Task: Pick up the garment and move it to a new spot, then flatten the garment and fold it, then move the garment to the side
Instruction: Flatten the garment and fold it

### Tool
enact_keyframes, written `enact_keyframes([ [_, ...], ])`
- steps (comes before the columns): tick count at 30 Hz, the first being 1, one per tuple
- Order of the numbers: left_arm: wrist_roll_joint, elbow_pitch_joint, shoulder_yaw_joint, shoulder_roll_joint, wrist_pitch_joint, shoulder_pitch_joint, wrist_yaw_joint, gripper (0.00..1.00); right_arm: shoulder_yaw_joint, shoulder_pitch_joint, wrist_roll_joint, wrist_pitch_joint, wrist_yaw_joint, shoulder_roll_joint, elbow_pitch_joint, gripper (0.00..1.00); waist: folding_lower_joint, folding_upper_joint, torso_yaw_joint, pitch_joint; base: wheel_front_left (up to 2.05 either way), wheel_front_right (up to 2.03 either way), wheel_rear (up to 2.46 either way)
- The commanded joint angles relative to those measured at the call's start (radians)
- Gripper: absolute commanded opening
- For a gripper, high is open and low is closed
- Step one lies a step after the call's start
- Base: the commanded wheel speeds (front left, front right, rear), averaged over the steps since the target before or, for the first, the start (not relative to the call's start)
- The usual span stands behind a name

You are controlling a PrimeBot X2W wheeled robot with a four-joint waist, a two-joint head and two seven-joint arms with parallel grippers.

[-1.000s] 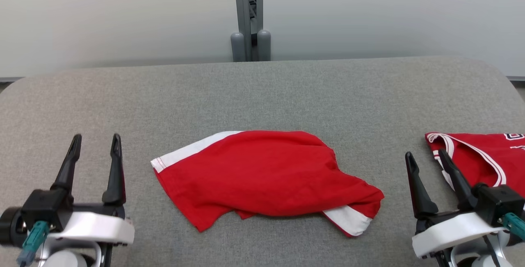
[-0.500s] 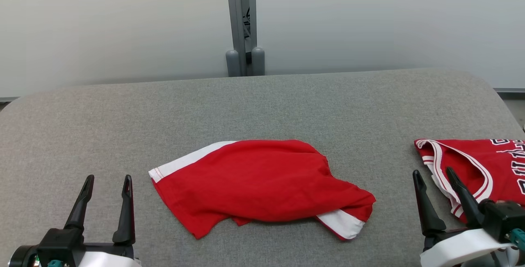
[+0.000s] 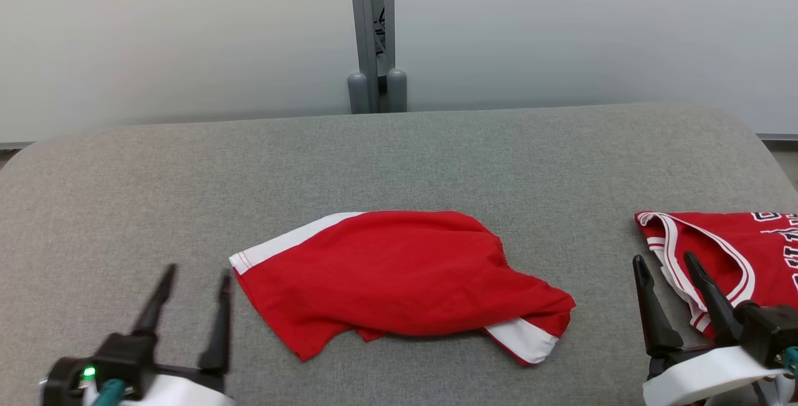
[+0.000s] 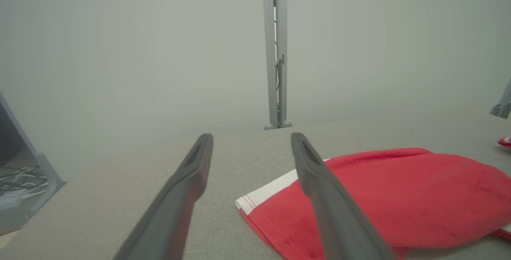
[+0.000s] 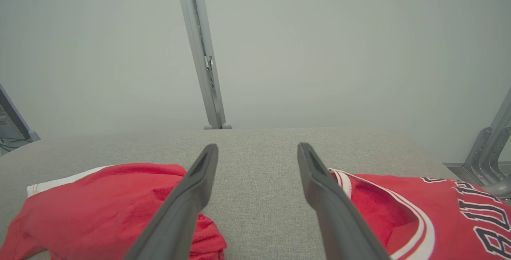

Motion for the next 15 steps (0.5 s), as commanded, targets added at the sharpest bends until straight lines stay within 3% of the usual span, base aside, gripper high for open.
enact_keyframes([
  [1, -0.001, -0.001, -0.021, -0.003, 0.019, -0.023, -0.023, 1.0, -0.003, -0.001, 0.005, 0.002, 0.0, -0.005, -0.005, 1.0, 0.0, -0.0001, 0.002, 0.002, 0.0, 0.0, 0.0],
  [8, -0.018, 0.096, -0.191, -0.02, 0.209, -0.088, -0.162, 1.0, 0.017, -0.025, 0.001, 0.005, 0.0, -0.005, -0.006, 1.0, 0.0, -0.0001, -0.015, 0.032, 0.0, 0.0, 0.0],
  [15, -0.008, 0.283, -0.267, -0.032, 0.275, -0.188, -0.255, 1.0, 0.022, -0.048, 0.009, -0.005, 0.0, -0.005, -0.004, 1.0, 0.0, -0.0001, -0.052, 0.089, 0.0, 0.0, 0.0],
])
